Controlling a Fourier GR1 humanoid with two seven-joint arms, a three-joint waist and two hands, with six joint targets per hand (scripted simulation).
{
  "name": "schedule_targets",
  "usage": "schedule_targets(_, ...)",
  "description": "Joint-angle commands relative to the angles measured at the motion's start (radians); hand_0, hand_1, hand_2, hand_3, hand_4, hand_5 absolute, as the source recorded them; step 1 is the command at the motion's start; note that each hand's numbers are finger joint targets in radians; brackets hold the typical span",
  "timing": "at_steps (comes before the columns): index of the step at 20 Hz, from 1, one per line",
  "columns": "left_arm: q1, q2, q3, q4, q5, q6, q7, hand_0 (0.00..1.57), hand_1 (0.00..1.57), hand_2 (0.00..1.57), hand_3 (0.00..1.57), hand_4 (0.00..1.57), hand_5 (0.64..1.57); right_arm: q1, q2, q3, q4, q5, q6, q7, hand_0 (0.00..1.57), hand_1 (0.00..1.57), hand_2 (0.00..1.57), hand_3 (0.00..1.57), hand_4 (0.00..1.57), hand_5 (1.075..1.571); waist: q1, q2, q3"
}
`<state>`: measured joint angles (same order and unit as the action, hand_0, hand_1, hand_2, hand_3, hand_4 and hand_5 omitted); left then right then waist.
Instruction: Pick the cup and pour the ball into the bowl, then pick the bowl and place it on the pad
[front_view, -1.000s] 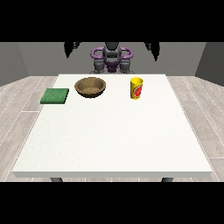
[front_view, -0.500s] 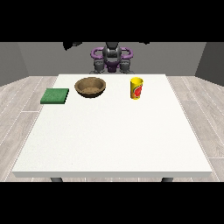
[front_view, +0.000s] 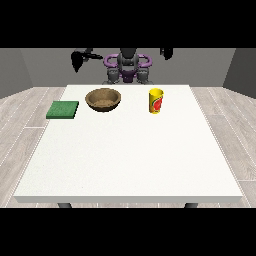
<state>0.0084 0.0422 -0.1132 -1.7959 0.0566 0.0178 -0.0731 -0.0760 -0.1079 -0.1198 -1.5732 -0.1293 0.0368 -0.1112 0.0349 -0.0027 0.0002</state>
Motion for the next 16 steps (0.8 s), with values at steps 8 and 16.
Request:
schedule_targets(8,-0.279,0.107,0.226,0.327,-0.019,0.002,-0.187,0.0,0.0,0.0,0.0,0.0,1.255,-0.132,-0.058,-0.026,0.116,-0.019,0.094,-0.12,0.0,0.0,0.0,0.0,0.0,1.56,-0.097,0.204,-0.0003)
schedule_targets(16,-0.339,0.066,0.216,0.575,-0.074,0.022,-0.354,0.0,0.0,0.0,0.0,0.0,1.236,-0.2,-0.094,-0.083,0.291,-0.022,0.111,-0.188,0.0,0.0,0.0,0.0,0.0,1.562,-0.088,0.187,-0.0003)
